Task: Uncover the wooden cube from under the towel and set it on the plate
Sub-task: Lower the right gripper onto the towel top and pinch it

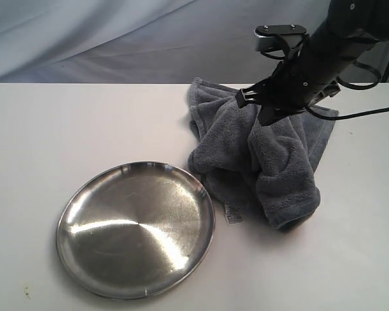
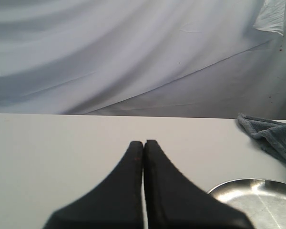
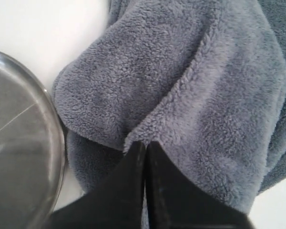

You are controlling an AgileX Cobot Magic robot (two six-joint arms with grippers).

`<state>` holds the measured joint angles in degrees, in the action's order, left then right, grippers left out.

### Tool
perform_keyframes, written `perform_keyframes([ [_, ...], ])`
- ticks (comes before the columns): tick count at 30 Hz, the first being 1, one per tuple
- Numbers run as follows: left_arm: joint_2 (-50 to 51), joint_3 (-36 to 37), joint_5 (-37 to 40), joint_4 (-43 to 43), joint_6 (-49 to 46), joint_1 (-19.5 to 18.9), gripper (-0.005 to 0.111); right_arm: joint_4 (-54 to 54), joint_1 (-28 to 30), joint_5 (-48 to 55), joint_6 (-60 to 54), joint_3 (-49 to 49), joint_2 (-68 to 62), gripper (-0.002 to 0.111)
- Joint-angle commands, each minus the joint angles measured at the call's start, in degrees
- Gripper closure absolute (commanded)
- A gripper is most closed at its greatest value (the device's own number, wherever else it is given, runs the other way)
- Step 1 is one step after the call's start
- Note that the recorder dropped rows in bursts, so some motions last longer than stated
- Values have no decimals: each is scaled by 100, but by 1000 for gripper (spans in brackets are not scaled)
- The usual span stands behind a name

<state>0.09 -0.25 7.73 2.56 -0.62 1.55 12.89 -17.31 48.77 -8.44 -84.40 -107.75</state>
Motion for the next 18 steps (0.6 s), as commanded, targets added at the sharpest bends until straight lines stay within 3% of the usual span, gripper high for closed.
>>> perform_keyframes([
  [1, -9, 25, -9, -4, 15, 5, 105, -6, -57, -142, -77, -41, 12, 108],
  [18, -9, 25, -9, -4, 15, 5, 105, -326, -57, -76, -165, -41, 467, 108],
])
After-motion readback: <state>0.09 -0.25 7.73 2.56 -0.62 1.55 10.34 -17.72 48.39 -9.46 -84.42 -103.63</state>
